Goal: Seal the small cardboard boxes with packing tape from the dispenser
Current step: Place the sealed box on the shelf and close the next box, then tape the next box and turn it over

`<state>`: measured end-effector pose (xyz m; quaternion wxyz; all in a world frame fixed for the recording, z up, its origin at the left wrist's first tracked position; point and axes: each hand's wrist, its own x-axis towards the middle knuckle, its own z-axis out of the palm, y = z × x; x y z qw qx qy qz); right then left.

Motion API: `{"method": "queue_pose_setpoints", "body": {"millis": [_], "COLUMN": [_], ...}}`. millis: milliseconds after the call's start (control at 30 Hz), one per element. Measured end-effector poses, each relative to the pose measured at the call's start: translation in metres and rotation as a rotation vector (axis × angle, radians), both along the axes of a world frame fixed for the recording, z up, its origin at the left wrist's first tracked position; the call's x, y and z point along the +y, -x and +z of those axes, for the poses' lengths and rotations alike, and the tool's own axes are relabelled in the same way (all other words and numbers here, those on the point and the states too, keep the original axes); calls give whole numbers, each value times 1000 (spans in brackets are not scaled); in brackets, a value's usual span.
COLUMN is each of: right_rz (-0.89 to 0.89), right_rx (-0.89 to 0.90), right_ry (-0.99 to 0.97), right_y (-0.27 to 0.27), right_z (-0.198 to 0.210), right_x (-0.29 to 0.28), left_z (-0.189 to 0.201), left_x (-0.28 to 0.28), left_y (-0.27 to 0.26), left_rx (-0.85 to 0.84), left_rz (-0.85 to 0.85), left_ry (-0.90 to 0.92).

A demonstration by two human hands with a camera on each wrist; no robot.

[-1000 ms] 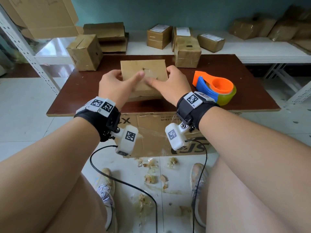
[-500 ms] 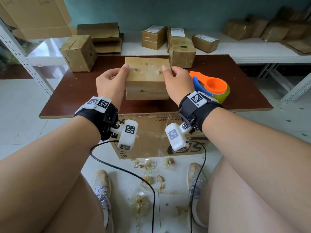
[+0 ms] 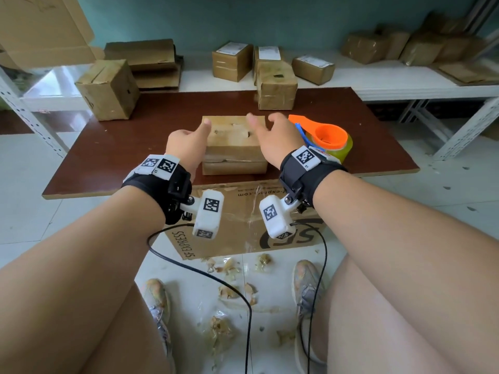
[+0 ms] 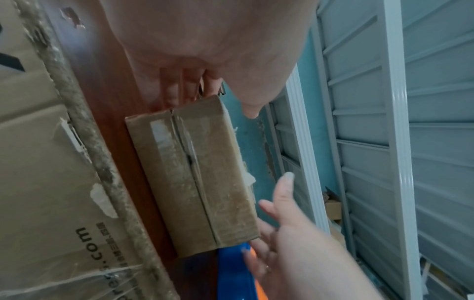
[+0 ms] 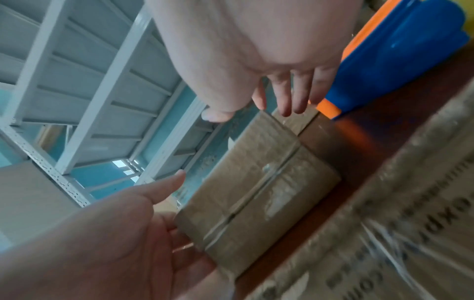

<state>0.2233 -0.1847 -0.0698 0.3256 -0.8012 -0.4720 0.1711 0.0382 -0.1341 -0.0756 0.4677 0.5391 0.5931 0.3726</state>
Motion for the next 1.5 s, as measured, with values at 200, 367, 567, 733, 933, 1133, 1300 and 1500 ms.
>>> {"method": "queue_pose_setpoints", "body": {"millis": [200,367,567,733,933,1133,1300,1500], "right_rz": [-287,-369,-290,-343,-262,-206,-79,-4], "right_rx": [-346,-208,-257,-121,52,291,377,340], "right_ry": [136,327,458,315,-155,-343,-298,-379], "right_y": [-33,-59,-69,-73,-65,-40,-26,-21], "right_z": [11,-6,-9,2,43,56,55,67], "right_x": [-9,-15,-21,-18,-20,-33,-45,-57], "left_z": [-1,2,4,8,20,15,14,9], "left_x": [-11,-6,-7,-8,-16,-34,-27,-26], "left_y": [-7,-9,-14,-14,-6,-8,-7,-4], "left_rx": [117,197,257,284,339,588,542,693], "left_rz": [-36,12,22,66,48,-255,-178,-262], "left_ry": [-91,-106,-118,-148,-259,-376,-388,-464]}}
